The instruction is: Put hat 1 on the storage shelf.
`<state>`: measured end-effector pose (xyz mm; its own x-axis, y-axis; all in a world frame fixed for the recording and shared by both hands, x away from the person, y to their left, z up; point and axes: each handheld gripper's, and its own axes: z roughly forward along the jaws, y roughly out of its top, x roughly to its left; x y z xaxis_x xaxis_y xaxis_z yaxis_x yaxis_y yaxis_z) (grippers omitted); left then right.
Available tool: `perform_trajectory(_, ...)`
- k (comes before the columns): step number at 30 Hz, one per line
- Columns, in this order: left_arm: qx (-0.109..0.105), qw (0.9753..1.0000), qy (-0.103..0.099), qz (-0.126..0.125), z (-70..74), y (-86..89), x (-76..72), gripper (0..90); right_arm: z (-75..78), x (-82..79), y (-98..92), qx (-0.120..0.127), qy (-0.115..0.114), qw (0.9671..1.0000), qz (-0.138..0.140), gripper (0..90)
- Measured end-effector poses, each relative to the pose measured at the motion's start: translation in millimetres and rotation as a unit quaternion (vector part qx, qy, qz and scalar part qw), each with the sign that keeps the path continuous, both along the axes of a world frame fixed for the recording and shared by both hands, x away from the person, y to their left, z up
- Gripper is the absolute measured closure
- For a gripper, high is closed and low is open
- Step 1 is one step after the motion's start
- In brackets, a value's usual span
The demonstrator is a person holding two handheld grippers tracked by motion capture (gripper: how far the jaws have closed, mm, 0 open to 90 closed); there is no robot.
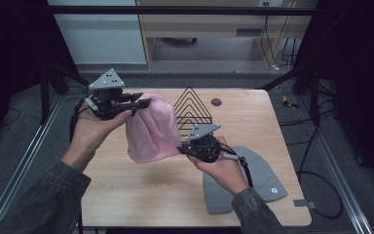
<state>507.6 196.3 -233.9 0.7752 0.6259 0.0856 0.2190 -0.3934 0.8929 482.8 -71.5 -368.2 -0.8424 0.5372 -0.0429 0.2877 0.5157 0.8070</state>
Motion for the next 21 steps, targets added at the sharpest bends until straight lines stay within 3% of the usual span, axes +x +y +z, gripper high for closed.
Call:
perform_trajectory(11, -0.022, 0.9995, -0.02, 0.011, 17.1, 12.0, 5.8, 72.6, 29.6, 9.6, -6.1, 0.0, -0.017, 0.9998, 0.002, 84.6)
perform_trajectory(15, -0.026, 0.9991, -0.027, 0.02, 27.4, 17.0, 15.4, 72.7, 46.0, 19.4, -5.7, 0.003, -0.024, 0.9997, 0.003, 84.6)
perform_trajectory(21, -0.049, 0.9977, -0.033, 0.033, 42.2, 22.7, 32.6, 72.7, 66.5, 41.3, -4.3, 0.008, -0.027, 0.9996, -0.001, 84.5)
